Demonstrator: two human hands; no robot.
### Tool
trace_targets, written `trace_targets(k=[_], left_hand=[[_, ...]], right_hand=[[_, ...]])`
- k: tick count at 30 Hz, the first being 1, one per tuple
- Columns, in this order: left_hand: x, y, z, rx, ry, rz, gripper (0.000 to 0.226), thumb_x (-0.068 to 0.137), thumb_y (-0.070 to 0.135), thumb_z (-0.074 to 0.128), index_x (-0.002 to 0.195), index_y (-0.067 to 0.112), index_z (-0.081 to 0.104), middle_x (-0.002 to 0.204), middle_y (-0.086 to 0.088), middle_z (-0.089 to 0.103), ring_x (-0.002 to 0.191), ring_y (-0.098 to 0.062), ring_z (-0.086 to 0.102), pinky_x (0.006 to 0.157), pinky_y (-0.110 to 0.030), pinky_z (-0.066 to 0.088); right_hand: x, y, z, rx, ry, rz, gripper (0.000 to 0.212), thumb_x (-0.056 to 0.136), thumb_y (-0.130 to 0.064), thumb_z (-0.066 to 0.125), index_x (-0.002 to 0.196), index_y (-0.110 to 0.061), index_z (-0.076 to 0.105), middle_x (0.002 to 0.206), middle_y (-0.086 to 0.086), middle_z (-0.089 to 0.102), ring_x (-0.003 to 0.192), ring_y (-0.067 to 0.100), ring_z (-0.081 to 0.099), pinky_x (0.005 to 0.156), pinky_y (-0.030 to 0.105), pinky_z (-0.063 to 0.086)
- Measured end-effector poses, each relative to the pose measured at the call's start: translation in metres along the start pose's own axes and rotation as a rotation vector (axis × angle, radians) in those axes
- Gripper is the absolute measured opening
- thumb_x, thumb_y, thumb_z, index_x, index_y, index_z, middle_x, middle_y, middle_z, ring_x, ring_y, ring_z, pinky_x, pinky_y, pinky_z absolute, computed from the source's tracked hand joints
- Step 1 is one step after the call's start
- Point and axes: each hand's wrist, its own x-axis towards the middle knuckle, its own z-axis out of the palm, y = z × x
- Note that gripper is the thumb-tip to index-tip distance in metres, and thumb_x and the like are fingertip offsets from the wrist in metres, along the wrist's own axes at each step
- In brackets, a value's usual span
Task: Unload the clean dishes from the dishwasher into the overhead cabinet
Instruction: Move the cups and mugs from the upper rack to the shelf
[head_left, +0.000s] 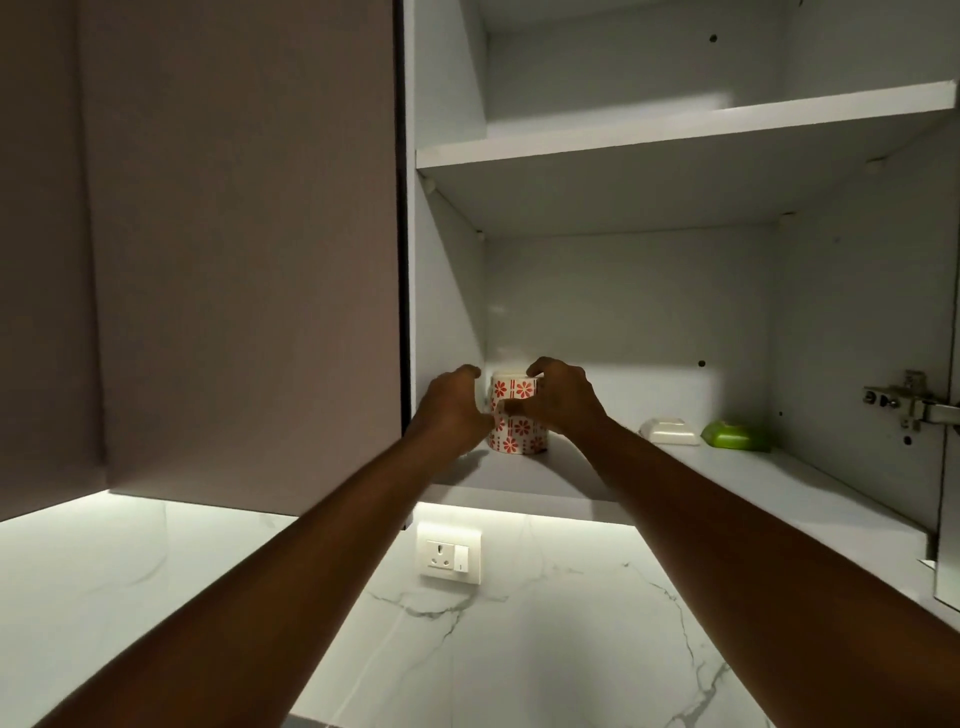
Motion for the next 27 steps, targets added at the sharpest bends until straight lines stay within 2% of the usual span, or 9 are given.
trace_targets(k=[6,14,18,21,23,27], left_hand=[[-0.015,-0.008,0.006,0.034,0.001,-0.056,0.056,0.087,0.018,0.072,0.136,0.008,0.048,0.13,-0.011,0.06,0.117,-0.027,0.059,0.093,-0.031,0.048],[-0.017,-0.013,0.009,-0.006,0.023,-0.061,0.059,0.085,0.017,0.073,0.138,0.012,0.047,0.132,-0.009,0.059,0.121,-0.026,0.057,0.098,-0.033,0.047],[-0.017,-0.016,0.011,-0.026,0.039,-0.05,0.057,0.086,0.019,0.073,0.138,0.012,0.048,0.132,-0.008,0.059,0.119,-0.026,0.059,0.097,-0.032,0.048],[-0.013,-0.018,0.012,-0.046,0.047,-0.034,0.052,0.086,0.021,0.073,0.133,0.014,0.053,0.126,-0.007,0.063,0.113,-0.023,0.062,0.088,-0.027,0.049],[-0.011,-0.018,0.012,-0.068,0.048,-0.025,0.047,0.087,0.024,0.071,0.13,0.014,0.055,0.125,-0.007,0.064,0.111,-0.022,0.063,0.082,-0.022,0.046],[-0.014,-0.015,0.014,-0.118,0.075,-0.003,0.053,0.089,0.025,0.069,0.136,0.01,0.05,0.132,-0.01,0.06,0.119,-0.025,0.058,0.087,-0.022,0.042]], right_hand=[[-0.001,-0.012,0.014,0.025,-0.003,-0.029,0.067,0.074,-0.041,0.084,0.125,-0.008,0.056,0.123,0.012,0.064,0.107,0.027,0.065,0.076,0.025,0.046],[-0.002,-0.021,0.03,0.022,0.016,-0.057,0.064,0.077,-0.041,0.081,0.126,-0.01,0.053,0.121,0.012,0.065,0.107,0.027,0.064,0.075,0.025,0.044],[-0.001,-0.02,0.027,0.006,0.017,-0.031,0.074,0.075,-0.049,0.081,0.133,-0.015,0.048,0.125,0.012,0.062,0.112,0.028,0.061,0.078,0.028,0.043],[-0.004,-0.02,0.018,-0.033,0.088,-0.024,0.081,0.078,-0.064,0.071,0.139,-0.018,0.045,0.132,0.011,0.059,0.12,0.03,0.057,0.088,0.034,0.044],[-0.009,-0.019,0.009,-0.036,0.167,-0.03,0.076,0.083,-0.07,0.058,0.138,-0.019,0.047,0.131,0.011,0.06,0.12,0.031,0.057,0.092,0.037,0.045],[-0.018,-0.006,-0.007,-0.062,0.234,-0.031,0.069,0.089,-0.073,0.044,0.131,-0.019,0.053,0.125,0.01,0.065,0.115,0.03,0.06,0.091,0.039,0.046]])
